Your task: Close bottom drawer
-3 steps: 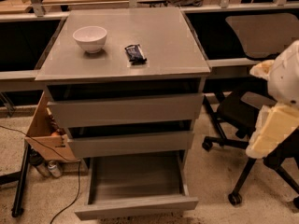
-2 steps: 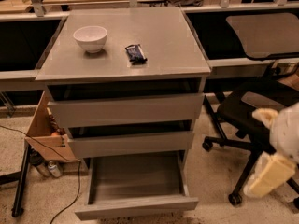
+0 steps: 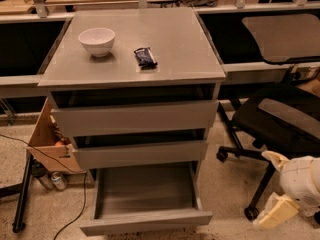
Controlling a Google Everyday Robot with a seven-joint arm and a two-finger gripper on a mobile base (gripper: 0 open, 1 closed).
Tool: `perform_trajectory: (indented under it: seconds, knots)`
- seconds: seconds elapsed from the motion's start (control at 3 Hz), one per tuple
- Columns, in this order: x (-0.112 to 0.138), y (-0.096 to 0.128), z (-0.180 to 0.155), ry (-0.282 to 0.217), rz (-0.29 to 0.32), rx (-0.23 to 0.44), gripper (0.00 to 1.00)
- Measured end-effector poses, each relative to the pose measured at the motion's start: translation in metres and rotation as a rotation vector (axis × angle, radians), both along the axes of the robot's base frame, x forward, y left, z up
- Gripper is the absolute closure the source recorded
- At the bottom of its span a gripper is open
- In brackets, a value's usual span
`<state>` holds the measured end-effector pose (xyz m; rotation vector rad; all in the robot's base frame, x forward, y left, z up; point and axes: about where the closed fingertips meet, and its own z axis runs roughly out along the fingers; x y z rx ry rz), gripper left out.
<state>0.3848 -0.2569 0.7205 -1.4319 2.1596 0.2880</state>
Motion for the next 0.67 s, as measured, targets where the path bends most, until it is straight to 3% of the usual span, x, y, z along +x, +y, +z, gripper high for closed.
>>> perform_trajectory:
  seconds: [0.33, 0.67]
  knots:
    - [0.04, 0.004, -0.088, 0.015, 0.039, 0.112, 0.0]
    - [0.06, 0.002, -0.157, 0.076, 0.032, 0.177, 0.0]
